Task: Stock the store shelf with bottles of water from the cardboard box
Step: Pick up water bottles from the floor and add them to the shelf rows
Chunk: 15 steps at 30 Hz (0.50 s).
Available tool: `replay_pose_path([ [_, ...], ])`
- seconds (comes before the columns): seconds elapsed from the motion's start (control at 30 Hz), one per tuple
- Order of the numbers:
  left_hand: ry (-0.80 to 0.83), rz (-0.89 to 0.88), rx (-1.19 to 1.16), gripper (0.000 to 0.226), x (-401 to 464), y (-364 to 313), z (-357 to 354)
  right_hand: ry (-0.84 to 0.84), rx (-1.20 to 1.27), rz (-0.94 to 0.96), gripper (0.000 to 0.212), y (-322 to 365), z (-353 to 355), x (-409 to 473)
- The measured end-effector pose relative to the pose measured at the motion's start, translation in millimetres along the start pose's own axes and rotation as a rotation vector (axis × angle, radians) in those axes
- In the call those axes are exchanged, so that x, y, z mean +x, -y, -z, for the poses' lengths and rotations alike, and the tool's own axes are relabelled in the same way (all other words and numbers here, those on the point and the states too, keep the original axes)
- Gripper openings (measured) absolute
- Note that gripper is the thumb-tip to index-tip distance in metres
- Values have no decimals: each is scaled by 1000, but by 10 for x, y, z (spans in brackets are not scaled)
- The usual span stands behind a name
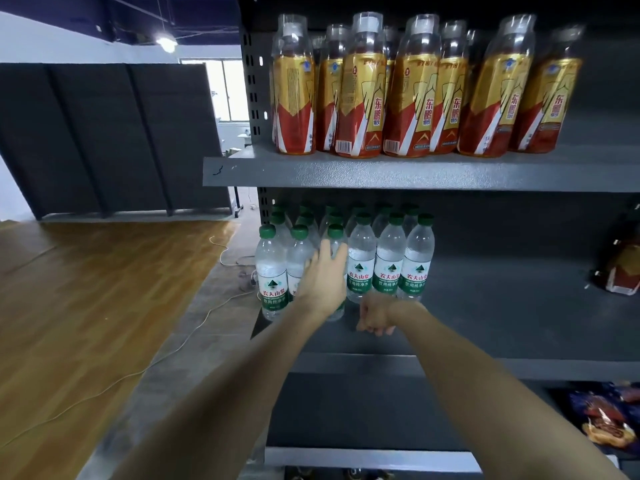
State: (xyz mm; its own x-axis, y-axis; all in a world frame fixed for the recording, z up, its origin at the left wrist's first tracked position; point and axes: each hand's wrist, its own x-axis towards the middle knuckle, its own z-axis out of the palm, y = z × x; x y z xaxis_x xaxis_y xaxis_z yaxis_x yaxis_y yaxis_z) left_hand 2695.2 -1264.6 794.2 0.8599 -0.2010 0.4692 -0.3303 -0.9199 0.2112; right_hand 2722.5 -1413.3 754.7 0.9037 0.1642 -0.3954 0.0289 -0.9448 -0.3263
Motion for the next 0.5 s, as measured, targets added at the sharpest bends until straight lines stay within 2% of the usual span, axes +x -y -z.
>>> replay_pose_path([
  [0.13,157,-120,7,33,-196,0,-74,-17,-31,-26,26,44,-84,-141],
  [0.2,246,-140,-12,23,-265,-4,-129,-25,-71,-40,16,40,-90,-266],
  [0.27,314,-157,-30,18,-330,-50,-191,-44,-82,-93,18,-37,-100,-407],
  [0.5,638,-299,0,18,-593,-548,-591,13,25,-288,23,-701,-531,-1043],
])
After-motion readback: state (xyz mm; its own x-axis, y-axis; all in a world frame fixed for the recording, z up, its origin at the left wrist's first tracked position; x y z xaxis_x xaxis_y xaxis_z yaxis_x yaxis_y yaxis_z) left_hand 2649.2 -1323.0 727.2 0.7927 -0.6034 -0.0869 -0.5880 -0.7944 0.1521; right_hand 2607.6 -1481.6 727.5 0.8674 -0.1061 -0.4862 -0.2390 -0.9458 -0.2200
